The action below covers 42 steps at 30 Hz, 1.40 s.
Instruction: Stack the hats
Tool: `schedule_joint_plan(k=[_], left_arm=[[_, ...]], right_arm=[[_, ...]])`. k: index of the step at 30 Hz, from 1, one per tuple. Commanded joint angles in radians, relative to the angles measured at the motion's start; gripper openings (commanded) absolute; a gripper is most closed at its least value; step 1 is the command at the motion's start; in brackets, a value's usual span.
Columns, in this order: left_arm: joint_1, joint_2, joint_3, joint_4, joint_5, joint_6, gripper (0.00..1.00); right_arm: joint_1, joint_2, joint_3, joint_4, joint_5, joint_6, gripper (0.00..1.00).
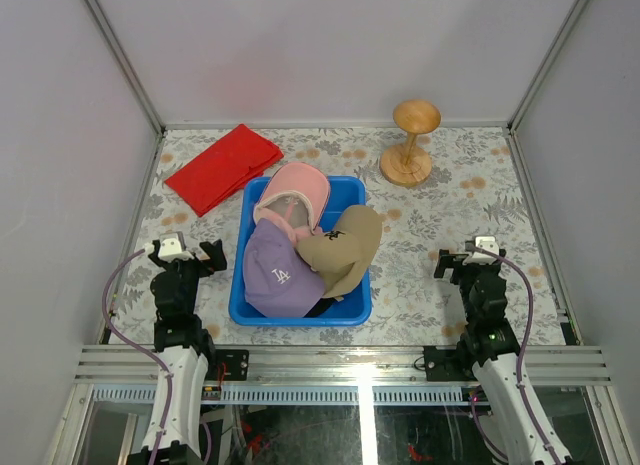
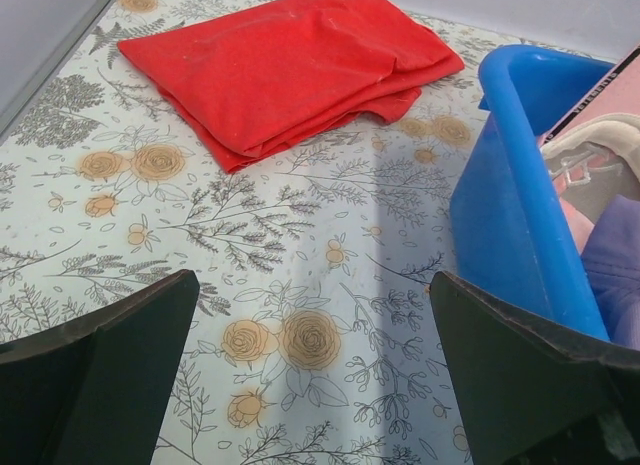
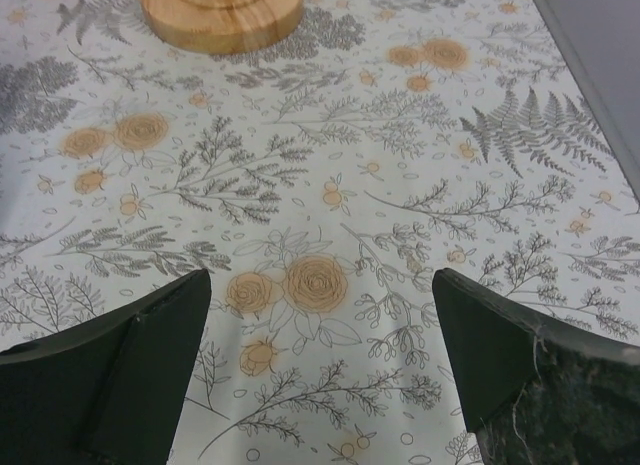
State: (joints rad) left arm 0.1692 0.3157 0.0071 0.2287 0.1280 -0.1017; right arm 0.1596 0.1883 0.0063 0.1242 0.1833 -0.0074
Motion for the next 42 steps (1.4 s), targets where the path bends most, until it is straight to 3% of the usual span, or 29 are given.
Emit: schedule_joint_plan(k=[1, 3, 8, 12, 16, 20, 23, 27, 33, 37, 42], left_arm=[[-0.006, -0.011, 0.008, -0.049, -0.083, -0.028, 1.0], [-0.005, 0.004, 0.053, -0.09, -0.158, -0.055, 1.0], [-0.006, 0.076, 0.191, -0.103, -0.261, -0.079, 1.0], [-0.006, 0.182, 0.353, -0.092, -0.184, -0.082, 1.0], [-0.006, 0.314, 0.581, -0.174, 0.053, 0.03, 1.0], [-0.006, 0.405, 0.745, -0.212, -0.028, -0.118, 1.0], [-0.005, 0.475, 0.812, -0.273, -0.143, -0.248, 1.0], [-0.011, 0.519, 0.794, -0.212, 0.019, -0.196, 1.0], [-0.009, 0.775, 0.956, -0.347, -0.017, -0.312, 1.0], [-0.009, 0.966, 1.104, -0.419, 0.097, -0.425, 1.0], [-0.01, 0.99, 1.054, -0.317, 0.318, -0.543, 1.0]], right_arm=[[-0.002, 0.039, 0.051, -0.036, -0.042, -0.007, 0.99], [-0.002, 0.073, 0.1, -0.046, -0.106, -0.025, 0.99], [-0.002, 0.121, 0.207, -0.053, -0.006, 0.182, 0.99], [-0.003, 0.18, 0.332, -0.114, 0.032, 0.382, 0.99], [-0.002, 0.322, 0.609, -0.319, -0.138, 0.261, 0.99], [-0.002, 0.536, 0.887, -0.525, -0.278, 0.22, 0.99], [-0.002, 0.596, 0.965, -0.514, -0.303, 0.284, 0.99], [-0.002, 0.701, 1.084, -0.578, -0.298, 0.313, 0.99], [0.0, 0.803, 1.077, -0.519, -0.388, 0.409, 0.99], [0.001, 0.892, 1.006, -0.436, -0.461, 0.515, 0.98], [0.036, 1.085, 1.085, -0.403, -0.556, 0.533, 0.95]])
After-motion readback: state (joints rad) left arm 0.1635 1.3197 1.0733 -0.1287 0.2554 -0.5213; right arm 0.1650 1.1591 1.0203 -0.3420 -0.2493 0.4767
